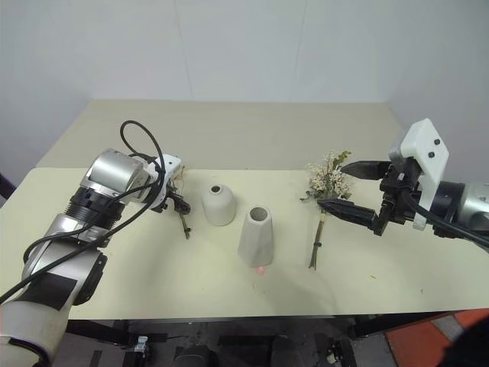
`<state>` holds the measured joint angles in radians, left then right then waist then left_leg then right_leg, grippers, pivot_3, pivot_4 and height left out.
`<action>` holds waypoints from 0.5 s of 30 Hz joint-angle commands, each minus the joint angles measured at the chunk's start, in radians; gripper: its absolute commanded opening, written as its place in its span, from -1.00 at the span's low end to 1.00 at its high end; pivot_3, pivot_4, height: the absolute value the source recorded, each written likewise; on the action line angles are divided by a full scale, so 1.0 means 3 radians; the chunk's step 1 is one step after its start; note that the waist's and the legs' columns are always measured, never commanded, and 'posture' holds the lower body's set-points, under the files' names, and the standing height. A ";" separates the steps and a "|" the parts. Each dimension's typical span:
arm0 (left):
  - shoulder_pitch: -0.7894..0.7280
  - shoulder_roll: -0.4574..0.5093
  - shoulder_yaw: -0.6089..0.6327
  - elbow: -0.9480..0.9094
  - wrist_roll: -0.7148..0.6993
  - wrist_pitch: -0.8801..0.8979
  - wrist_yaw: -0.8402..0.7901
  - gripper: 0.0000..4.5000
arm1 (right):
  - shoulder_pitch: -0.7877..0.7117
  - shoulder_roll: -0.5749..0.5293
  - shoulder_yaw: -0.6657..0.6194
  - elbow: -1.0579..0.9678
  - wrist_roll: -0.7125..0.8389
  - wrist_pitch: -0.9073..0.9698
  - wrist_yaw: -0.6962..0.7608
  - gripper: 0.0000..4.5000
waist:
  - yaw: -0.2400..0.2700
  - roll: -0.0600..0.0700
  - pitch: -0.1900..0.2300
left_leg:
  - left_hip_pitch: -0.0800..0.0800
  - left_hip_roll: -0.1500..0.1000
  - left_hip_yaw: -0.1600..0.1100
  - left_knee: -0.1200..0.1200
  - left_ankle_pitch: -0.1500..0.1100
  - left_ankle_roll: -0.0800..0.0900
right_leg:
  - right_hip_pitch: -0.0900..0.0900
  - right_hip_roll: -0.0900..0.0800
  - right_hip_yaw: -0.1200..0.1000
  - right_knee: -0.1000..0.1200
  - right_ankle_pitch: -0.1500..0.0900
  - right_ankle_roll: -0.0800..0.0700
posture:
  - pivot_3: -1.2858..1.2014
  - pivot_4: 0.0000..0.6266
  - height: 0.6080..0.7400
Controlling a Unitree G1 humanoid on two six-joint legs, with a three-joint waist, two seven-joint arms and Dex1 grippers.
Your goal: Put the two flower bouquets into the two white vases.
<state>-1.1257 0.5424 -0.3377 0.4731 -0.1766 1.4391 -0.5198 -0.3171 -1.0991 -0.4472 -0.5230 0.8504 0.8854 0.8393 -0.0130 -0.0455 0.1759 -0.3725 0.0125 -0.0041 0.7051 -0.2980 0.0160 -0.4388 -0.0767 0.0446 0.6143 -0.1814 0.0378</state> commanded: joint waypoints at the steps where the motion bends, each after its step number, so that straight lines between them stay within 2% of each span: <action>1: -0.0077 0.0005 0.0051 -0.0014 0.0073 -0.0042 0.0047 0.61 | 0.0006 0.0002 -0.0172 -0.0063 0.0059 -0.0041 -0.0023 1.00 | 0.0002 0.0000 0.0000 | 0.0000 0.0000 0.0000 0.0000 0.0000 0.0000 | 0.0000 0.0000 0.0000 0.0000 0.0000 0.0000 | 0.03 -0.52 1.00; 12: 0.0045 0.0074 0.0178 -0.0109 0.0155 -0.0082 0.0182 -0.98 | 0.0055 -0.0009 -0.0215 -0.0037 0.0143 -0.0051 -0.0035 1.00 | 0.0002 0.0000 0.0000 | -0.0001 0.0000 0.0000 0.0000 0.0000 0.0000 | 0.0000 -0.0001 0.0000 -0.0001 0.0001 0.0000 | 0.03 -0.52 1.00; 15: 0.0097 0.0127 0.0299 -0.0137 0.0189 -0.0142 0.0264 -0.98 | 0.0120 -0.0002 -0.0238 -0.0003 0.0139 -0.0041 -0.0019 1.00 | -0.0002 0.0000 0.0000 | 0.0000 0.0000 0.0000 0.0000 0.0000 0.0000 | 0.0000 -0.0001 0.0000 0.0000 0.0001 0.0000 | 0.03 -0.52 1.00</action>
<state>-1.0904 0.5591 -0.2823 0.4651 -0.1438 1.4172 -0.4594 -0.2816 -1.0973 -0.4668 -0.5231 0.8875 0.8855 0.8304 -0.0135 -0.0455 0.1759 -0.3725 0.0125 -0.0041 0.7052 -0.2979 0.0159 -0.4388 -0.0769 0.0446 0.6145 -0.1812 0.0378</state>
